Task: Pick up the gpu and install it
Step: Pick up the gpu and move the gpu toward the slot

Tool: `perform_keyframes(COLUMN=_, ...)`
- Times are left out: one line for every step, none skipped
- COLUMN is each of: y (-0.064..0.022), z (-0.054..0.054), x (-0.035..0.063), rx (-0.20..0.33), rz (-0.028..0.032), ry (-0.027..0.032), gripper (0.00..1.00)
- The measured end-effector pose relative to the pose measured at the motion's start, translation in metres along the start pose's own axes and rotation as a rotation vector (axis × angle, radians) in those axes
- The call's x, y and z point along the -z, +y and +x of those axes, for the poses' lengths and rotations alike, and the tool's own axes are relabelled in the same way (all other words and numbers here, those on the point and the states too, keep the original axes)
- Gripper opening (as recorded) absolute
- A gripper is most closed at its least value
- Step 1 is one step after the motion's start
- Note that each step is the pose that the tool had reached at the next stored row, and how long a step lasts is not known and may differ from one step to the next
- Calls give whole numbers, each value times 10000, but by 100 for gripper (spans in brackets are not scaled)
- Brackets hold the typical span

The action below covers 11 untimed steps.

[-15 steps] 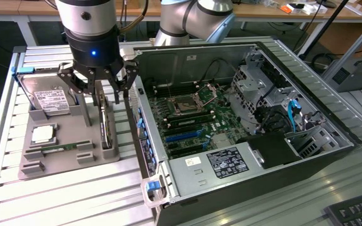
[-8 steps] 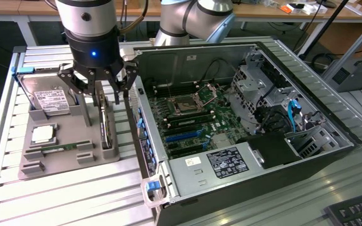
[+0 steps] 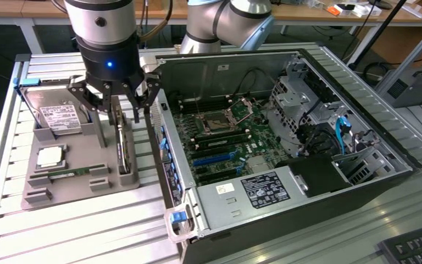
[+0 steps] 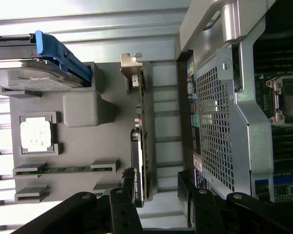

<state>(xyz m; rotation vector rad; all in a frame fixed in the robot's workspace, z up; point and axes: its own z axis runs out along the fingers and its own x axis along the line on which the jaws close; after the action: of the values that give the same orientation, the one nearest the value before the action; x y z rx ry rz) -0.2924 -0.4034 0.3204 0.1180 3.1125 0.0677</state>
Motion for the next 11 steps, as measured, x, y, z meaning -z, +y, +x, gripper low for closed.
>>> perform_keyframes(y=-1, z=0, x=-4, rx=0, rz=0, ry=-1, gripper=48)
perform_keyframes(y=-1, z=0, x=-7, rx=0, rz=1, ry=-1, gripper=48)
perform_keyframes(y=-2, z=0, x=-9, rx=0, rz=0, ry=-1, gripper=48)
perform_keyframes(y=-3, z=0, x=-11, rx=0, rz=0, ry=0, gripper=48)
perform_keyframes(y=-3, z=0, x=-13, rx=0, rz=0, ry=0, gripper=48)
perform_keyframes(y=-4, z=0, x=-15, rx=0, rz=1, ry=0, gripper=48)
perform_keyframes(y=-5, z=0, x=-17, rx=0, rz=0, ry=0, gripper=48)
perform_keyframes(y=-6, z=0, x=-19, rx=0, rz=0, ry=0, gripper=48)
perform_keyframes(y=-7, z=0, x=-21, rx=0, rz=1, ry=0, gripper=48)
perform_keyframes(y=-9, z=0, x=-25, rx=-1, rz=1, ry=0, gripper=48)
perform_keyframes(y=-9, z=0, x=-26, rx=0, rz=1, ry=0, gripper=48)
